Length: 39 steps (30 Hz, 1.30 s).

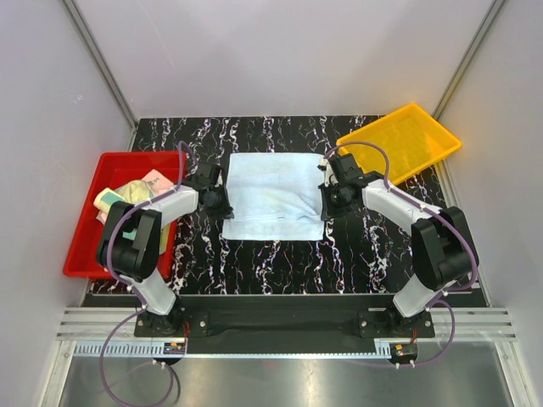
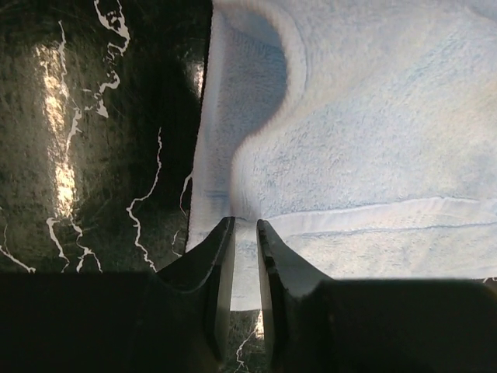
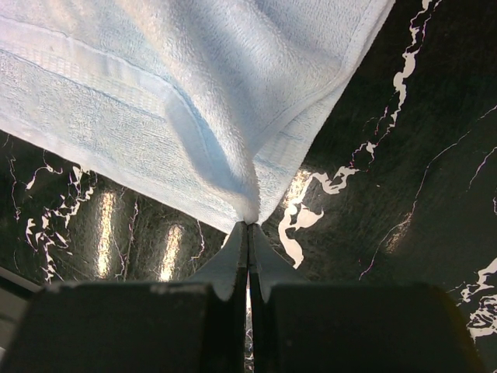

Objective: Fold and stack the towels
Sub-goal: Fold the towel

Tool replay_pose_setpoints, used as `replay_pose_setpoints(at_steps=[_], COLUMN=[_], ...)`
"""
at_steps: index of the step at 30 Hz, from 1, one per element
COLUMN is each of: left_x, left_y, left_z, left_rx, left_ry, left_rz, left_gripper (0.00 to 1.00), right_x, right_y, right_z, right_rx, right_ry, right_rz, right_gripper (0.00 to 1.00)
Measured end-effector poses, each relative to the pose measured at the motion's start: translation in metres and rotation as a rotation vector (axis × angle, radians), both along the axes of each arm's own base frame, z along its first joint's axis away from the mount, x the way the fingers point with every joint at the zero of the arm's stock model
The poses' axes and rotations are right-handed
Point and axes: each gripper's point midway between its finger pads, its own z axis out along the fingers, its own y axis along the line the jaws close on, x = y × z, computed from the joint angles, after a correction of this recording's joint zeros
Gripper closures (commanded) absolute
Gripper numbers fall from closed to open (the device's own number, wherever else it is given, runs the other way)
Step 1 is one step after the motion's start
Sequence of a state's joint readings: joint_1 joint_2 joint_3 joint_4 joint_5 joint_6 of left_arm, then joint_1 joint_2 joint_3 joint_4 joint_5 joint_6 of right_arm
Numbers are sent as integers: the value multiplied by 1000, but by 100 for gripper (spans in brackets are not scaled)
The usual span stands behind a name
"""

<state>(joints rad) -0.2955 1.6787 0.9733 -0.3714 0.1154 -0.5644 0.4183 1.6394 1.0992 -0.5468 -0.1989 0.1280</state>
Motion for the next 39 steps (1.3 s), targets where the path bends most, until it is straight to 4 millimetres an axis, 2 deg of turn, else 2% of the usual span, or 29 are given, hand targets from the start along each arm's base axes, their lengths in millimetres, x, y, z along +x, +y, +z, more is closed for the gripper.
replay_pose_setpoints(at_steps=[6,14,19,24,27,29,39], left_x=[6,9,8,9,9,9,10], left_y=[4,5,5,5,5,5,4], left_z=[0,1,-6,-10,-10,-10,-5], left_rx=[25,35,40,39,37,36,36], left_ry=[-12,-21,-2,8,9,9,14], left_rz=[7,7,7,12,16,19,25], left_gripper=[72,72,73,82,96,100,100], right_x=[0,0,0,0,0,0,0], right_y=[0,0,0,0,0,0,0], right_z=[0,0,0,0,0,0,0], right_rx=[0,0,0,0,0,0,0], right_ry=[0,0,0,0,0,0,0], right_rz=[0,1,1,0,1,1,0], right_gripper=[100,100,100,100,100,100,100])
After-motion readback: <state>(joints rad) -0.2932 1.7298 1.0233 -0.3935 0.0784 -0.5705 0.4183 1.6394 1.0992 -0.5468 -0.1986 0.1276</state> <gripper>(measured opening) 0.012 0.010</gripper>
